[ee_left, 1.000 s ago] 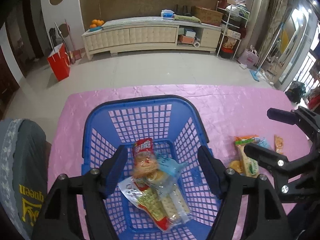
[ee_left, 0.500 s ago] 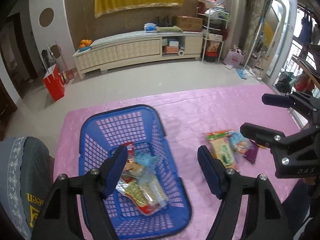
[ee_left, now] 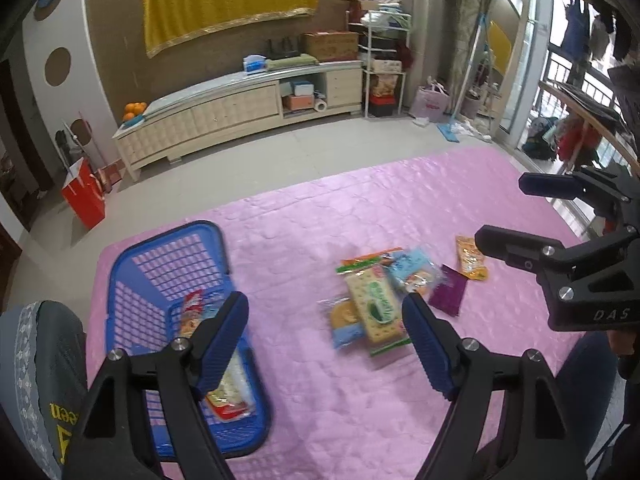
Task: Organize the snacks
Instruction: 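Move both tools over the snack pile beside the basket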
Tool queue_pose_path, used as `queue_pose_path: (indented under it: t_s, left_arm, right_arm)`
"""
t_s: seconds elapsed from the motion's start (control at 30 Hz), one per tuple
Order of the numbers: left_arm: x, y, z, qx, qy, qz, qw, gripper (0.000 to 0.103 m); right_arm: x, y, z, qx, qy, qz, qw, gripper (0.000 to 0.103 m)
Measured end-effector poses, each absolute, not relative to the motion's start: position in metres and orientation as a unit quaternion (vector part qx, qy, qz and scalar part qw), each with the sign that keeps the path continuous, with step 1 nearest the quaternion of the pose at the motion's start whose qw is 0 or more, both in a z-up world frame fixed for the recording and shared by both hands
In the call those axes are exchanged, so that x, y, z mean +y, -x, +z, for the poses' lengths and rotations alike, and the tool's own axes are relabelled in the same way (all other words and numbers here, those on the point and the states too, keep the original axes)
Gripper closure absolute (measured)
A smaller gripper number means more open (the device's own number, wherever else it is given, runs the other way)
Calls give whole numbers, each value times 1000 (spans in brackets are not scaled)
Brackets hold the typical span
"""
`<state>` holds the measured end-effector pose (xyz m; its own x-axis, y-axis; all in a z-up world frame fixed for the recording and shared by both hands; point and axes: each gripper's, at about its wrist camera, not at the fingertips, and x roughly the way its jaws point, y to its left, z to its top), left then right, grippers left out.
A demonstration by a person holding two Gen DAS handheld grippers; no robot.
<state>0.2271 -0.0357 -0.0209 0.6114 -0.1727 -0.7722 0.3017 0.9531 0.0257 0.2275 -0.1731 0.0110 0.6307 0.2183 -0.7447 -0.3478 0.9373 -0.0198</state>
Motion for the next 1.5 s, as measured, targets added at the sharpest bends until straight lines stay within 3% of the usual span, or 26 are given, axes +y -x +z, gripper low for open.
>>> queue_pose_path:
  t_s: [0.63, 1.07, 1.5]
  left_arm:
    - [-121, -263, -108, 496, -99, -157, 848, 26]
    - [-137, -299, -178, 544, -119, -136, 819, 26]
    - [-134, -326, -209, 573, -105, -123, 804, 26]
  right_arm:
    - [-242, -249, -76, 468, 41, 124, 874, 14]
    - [-258, -274, -130, 496, 29, 125, 859, 14]
    - [-269, -282, -147, 509, 6, 125, 852, 14]
